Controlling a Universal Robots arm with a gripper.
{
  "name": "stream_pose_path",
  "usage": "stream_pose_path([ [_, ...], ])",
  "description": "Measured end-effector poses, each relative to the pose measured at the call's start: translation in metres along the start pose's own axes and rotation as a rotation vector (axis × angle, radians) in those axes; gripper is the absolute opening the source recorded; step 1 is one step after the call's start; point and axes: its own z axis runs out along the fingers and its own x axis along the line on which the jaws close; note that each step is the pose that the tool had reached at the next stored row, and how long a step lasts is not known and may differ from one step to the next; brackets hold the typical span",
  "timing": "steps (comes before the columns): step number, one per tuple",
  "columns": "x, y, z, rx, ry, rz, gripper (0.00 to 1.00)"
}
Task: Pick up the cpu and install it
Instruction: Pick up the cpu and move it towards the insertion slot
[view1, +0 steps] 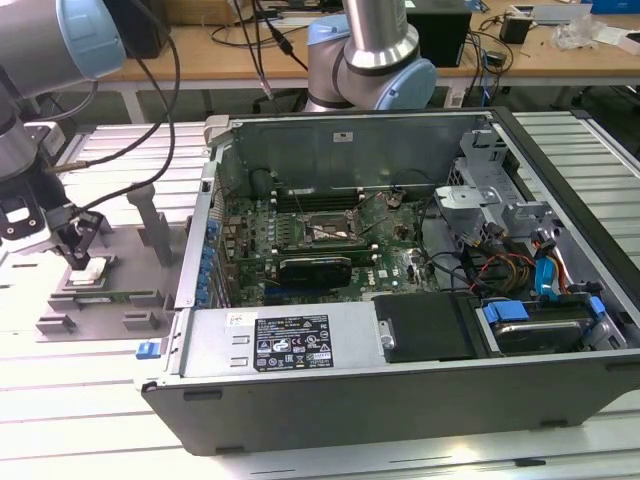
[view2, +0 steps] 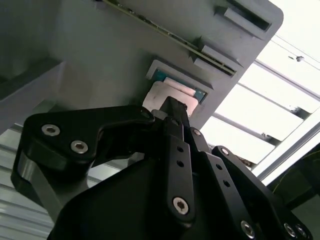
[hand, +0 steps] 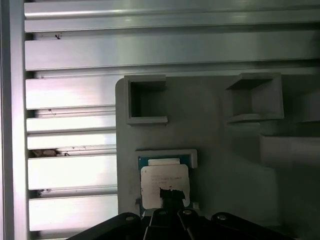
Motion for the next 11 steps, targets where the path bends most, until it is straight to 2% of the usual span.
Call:
stream_pose_path([
  [2, 0.0001, -0.0001, 0.0027, 0.0001, 0.0001, 0.000, 0.11],
  [8, 0.0001, -0.0002, 0.0029, 0.0000, 0.0000, 0.000, 0.11],
  [9, 0.0001, -0.0001, 0.0030, 0.0000, 0.0000, 0.000, 0.11],
  [10, 0.0001, -0.0002, 0.0030, 0.0000, 0.0000, 0.000, 0.17],
  [11, 0.0001, -0.0002, 0.0030, 0.0000, 0.0000, 0.000, 0.17],
])
